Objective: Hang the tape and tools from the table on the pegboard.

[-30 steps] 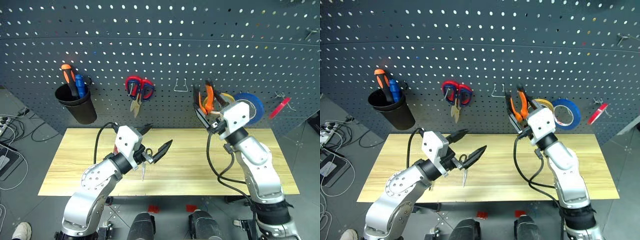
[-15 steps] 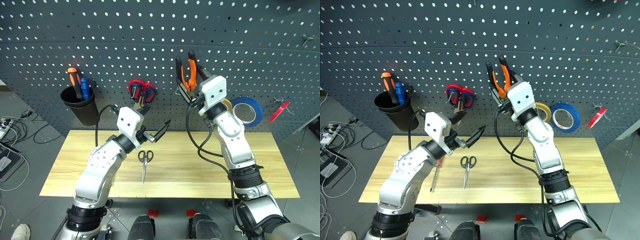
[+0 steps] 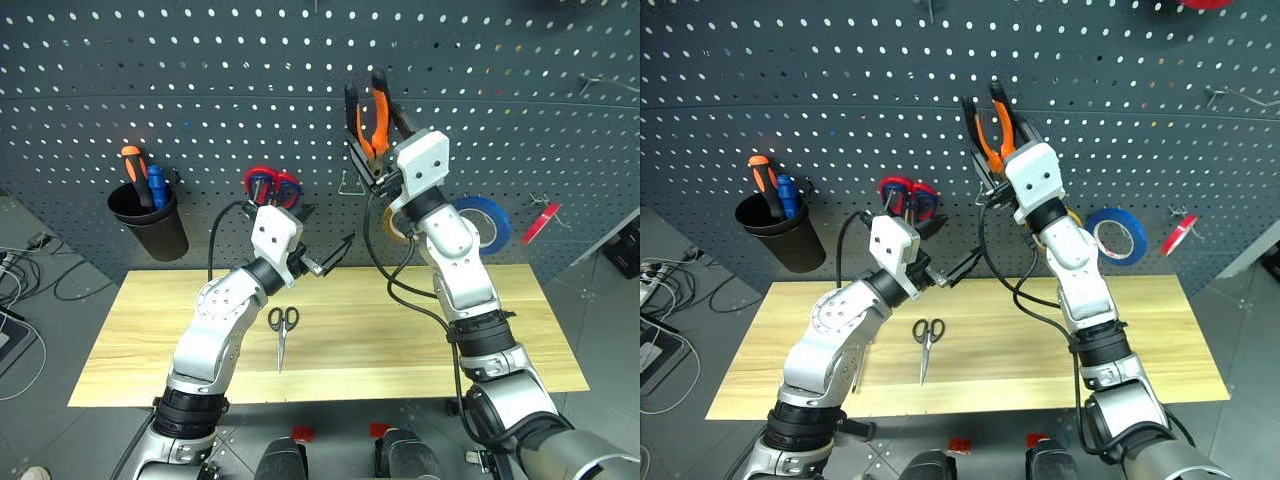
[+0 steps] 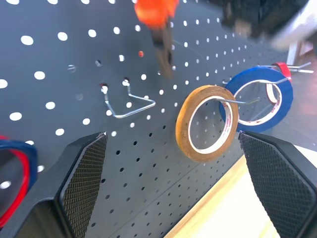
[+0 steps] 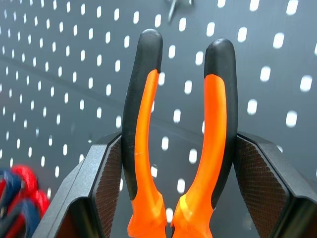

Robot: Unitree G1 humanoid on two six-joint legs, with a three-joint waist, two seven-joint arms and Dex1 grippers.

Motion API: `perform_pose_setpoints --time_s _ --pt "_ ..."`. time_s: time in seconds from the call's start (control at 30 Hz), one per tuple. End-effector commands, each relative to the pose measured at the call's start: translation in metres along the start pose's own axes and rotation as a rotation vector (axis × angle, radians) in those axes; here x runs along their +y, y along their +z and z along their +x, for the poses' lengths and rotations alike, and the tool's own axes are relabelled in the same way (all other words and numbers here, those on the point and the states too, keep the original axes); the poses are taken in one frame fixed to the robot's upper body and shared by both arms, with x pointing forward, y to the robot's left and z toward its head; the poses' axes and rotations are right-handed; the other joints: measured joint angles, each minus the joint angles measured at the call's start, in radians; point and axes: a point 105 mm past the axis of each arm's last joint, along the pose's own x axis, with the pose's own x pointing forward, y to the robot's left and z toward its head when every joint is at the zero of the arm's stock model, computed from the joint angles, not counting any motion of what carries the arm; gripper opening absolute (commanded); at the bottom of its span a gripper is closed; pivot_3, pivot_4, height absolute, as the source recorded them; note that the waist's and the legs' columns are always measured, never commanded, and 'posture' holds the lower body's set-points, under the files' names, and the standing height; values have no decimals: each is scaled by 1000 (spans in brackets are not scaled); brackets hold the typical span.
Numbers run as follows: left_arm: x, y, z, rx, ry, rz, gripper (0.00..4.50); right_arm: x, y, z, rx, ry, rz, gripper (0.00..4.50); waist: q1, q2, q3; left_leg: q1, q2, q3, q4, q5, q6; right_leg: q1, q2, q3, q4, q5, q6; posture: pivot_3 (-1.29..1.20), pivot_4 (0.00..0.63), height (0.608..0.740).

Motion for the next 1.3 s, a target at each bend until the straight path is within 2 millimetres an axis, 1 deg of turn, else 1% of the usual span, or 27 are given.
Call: perform_pose_setpoints --time_s 0.03,0.2,0.27,0.4,0.57,0.67,0.73,0.8,0.83,1.07,1.2,1.3 --pt "0 12 1 -44 -12 41 4500 2 10 9 -61 -12 22 3031 -2 0 -9 0 0 -1 0 0 0 0 0 0 1 0 0 118 54 740" --pt "0 15 2 -46 -15 49 4500 13 -17 17 3 -22 73 3031 -2 0 -15 2 -2 -6 -1 0 0 4 1 0 0 0 0 136 49 740" --pt "0 15 1 -46 -16 51 4500 14 -24 19 16 -26 77 3031 -2 0 -15 2 -2 -7 -1 0 0 4 1 0 0 0 0 142 52 740" --pt "-2 16 -1 -42 -17 54 4500 8 -38 21 49 -52 69 3031 -1 0 -15 2 -4 -9 -1 0 0 4 0 0 1 0 0 155 52 740" --pt "0 17 -3 -35 -15 58 4500 -2 -43 22 54 -82 58 3031 0 0 -15 2 -4 -10 -1 0 0 4 0 0 2 0 0 154 59 740" --pt "0 16 -3 -31 -15 57 4500 -4 -51 20 96 -98 55 3031 4 0 -15 2 -4 -11 0 0 0 5 0 0 1 0 0 150 65 740" --pt "-1 16 -3 -30 -17 56 4500 -1 -54 18 109 -96 55 3753 8 0 -15 2 -5 -11 0 0 0 5 -1 0 1 0 0 148 70 740" --pt "-1 16 -3 -29 -19 54 4500 1 -55 16 112 -89 57 4265 13 0 -15 2 -5 -11 0 0 0 5 -1 0 1 0 0 143 75 740" --pt "-1 15 -3 -29 -19 53 4500 2 -55 15 113 -87 57 4427 15 0 -15 2 -6 -11 0 0 0 5 -1 0 1 0 0 142 76 740" --pt "-3 13 -4 -25 -24 41 4500 0 -56 9 126 -92 57 4427 16 0 -15 2 -13 -14 0 1 -2 5 -7 1 1 0 0 132 91 740" --pt "-4 11 -6 -18 -24 33 4500 6 -58 -6 149 -51 129 4427 15 0 -15 3 -14 -15 0 1 -2 6 -8 0 1 0 0 124 107 740" --pt "-7 10 -8 -13 -24 25 4500 5 -56 -18 165 -21 152 4427 14 1 -14 2 -14 -16 -1 1 -2 6 -8 0 1 0 0 120 117 740"
